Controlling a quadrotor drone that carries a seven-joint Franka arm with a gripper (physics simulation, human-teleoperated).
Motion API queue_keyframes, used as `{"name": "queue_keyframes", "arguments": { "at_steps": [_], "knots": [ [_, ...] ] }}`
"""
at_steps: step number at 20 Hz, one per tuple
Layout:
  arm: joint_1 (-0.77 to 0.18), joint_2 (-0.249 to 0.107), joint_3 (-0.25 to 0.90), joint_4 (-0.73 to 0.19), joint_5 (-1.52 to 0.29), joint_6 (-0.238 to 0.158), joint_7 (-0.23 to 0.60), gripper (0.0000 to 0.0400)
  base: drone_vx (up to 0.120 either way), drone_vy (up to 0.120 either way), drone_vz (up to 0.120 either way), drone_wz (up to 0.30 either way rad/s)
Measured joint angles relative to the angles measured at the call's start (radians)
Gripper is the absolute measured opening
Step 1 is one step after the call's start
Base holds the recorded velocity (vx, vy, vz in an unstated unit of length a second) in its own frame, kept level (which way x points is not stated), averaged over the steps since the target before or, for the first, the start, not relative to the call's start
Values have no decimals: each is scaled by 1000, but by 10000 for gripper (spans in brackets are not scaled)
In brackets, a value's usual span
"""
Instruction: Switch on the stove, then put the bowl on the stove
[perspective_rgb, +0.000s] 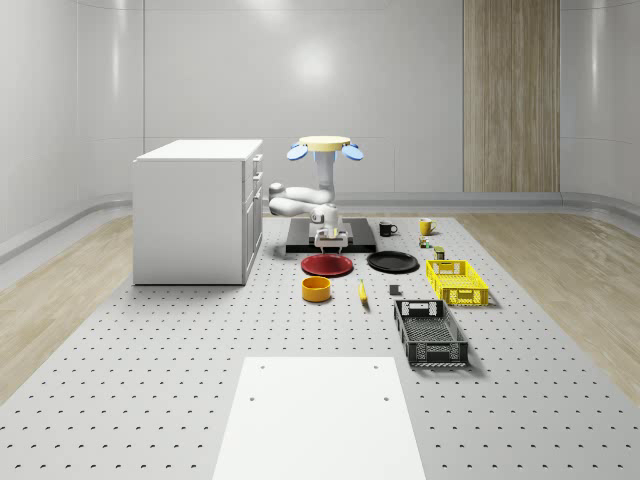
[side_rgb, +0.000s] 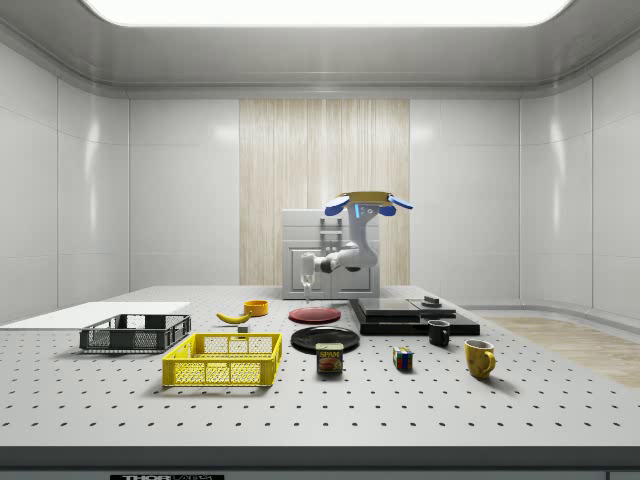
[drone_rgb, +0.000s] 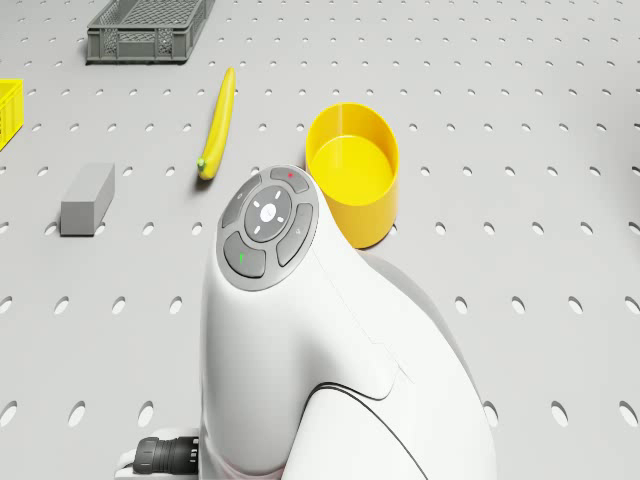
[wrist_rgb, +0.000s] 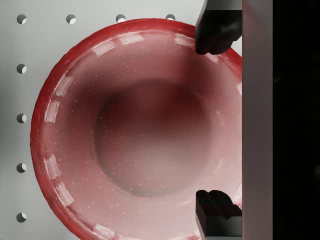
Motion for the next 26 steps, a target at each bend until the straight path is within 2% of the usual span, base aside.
{"name": "queue_keyframes", "arguments": {
  "at_steps": [26],
  "knots": [
    [-1, -7, 1, 0, 3, 6, 1, 400, 120, 0, 0, 0]
  ]
}}
